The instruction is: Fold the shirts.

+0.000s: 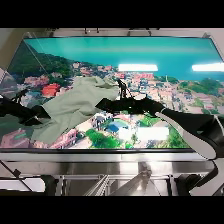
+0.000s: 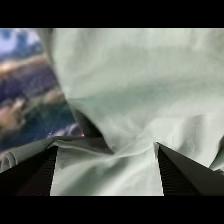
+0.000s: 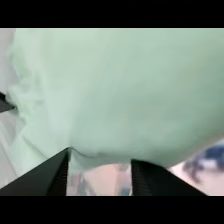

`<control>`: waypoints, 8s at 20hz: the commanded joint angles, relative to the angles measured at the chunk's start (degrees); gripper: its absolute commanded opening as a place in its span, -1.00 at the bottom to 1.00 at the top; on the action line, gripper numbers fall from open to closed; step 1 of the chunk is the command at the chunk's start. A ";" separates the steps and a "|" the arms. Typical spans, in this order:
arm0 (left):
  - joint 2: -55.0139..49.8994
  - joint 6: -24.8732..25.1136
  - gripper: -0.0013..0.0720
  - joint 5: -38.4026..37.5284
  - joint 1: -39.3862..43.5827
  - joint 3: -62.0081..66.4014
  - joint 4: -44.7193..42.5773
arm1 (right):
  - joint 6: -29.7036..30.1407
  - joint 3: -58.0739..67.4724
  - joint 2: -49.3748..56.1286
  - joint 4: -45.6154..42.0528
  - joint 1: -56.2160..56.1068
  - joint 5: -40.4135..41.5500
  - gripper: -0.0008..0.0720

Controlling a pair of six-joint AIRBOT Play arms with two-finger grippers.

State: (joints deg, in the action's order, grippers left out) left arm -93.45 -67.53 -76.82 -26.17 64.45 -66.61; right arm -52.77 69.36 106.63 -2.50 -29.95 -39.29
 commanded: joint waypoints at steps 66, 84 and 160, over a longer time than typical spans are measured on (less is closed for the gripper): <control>1.33 -12.39 -0.63 3.23 47.76 -12.04 12.22 | -5.42 -27.50 -21.99 -32.00 30.69 -25.51 -0.92; 40.63 9.94 -0.88 -20.22 -1.68 21.35 72.74 | 12.63 -14.67 -64.15 43.78 58.21 -62.84 -0.92; 23.06 20.92 -0.92 -29.31 1.57 29.49 96.87 | -1.92 -2.93 -61.11 27.30 72.02 -54.21 -0.92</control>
State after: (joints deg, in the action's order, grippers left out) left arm -81.12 -49.82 -105.12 -20.64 93.86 11.81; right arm -54.33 54.68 46.89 10.44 37.60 -90.89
